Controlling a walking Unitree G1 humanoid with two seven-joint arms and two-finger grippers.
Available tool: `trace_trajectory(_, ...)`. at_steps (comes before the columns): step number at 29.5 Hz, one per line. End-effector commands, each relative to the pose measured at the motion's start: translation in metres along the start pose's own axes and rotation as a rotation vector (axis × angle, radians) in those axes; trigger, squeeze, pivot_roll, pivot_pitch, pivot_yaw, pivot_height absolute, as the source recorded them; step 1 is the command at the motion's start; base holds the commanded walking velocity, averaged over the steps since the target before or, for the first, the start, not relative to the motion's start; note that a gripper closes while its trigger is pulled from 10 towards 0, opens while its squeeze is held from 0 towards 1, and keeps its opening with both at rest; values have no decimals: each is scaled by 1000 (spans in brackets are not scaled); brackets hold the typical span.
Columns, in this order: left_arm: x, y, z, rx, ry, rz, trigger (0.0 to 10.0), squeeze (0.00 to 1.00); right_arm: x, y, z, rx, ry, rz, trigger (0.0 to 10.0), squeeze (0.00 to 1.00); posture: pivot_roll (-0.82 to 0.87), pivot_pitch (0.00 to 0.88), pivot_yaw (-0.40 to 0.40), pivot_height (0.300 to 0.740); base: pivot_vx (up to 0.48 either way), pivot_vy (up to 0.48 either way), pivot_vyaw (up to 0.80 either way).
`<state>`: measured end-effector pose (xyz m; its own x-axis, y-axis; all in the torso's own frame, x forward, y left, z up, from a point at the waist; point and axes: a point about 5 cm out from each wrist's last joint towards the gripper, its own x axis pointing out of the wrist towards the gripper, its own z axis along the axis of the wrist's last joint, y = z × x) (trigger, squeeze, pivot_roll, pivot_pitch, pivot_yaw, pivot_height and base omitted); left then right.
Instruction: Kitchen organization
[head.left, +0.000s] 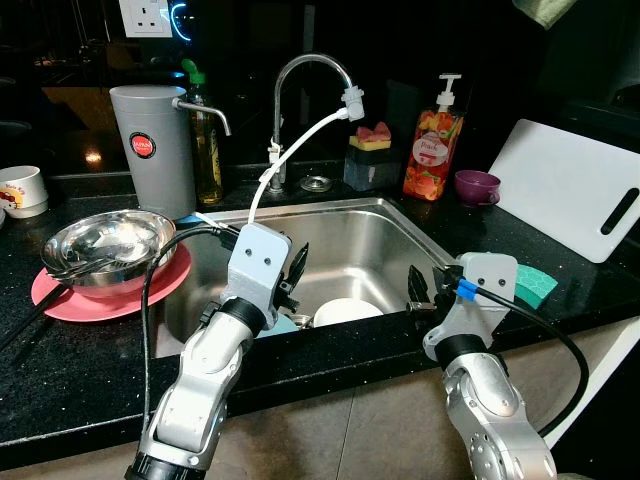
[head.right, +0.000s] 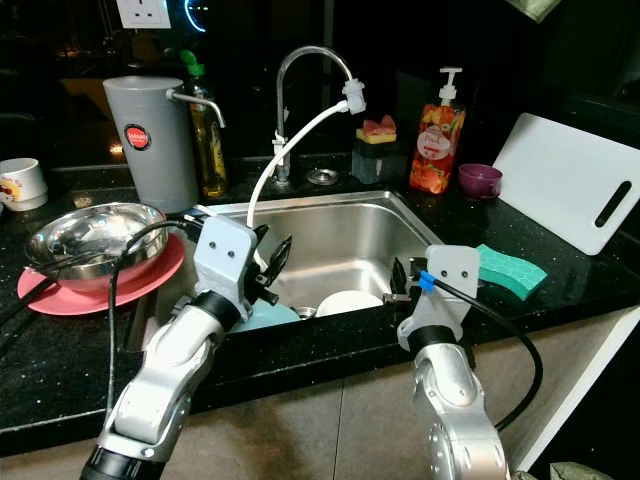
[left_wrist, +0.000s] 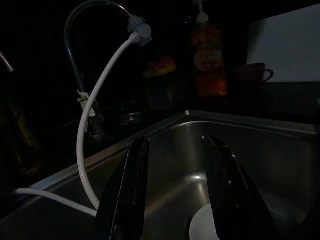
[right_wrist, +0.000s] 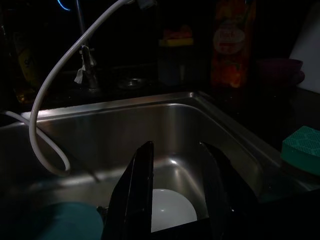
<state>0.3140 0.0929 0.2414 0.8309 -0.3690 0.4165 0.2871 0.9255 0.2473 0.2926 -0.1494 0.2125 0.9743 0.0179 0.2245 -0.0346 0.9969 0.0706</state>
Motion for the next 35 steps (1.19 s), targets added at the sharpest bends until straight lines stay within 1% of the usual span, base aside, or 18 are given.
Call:
trace_trajectory(1, 0, -4, -3, -9, 10, -14, 10000, 0, 0, -1, 1, 1, 3, -3, 10000, 0, 38, 34, -64, 740, 0, 0, 0)
trace_trajectory(35, 1, -5, -3, -12, 8, -15, 10000, 0, 1, -2, 1, 1, 3, -5, 10000, 0, 37, 41, -65, 740, 0, 0, 0)
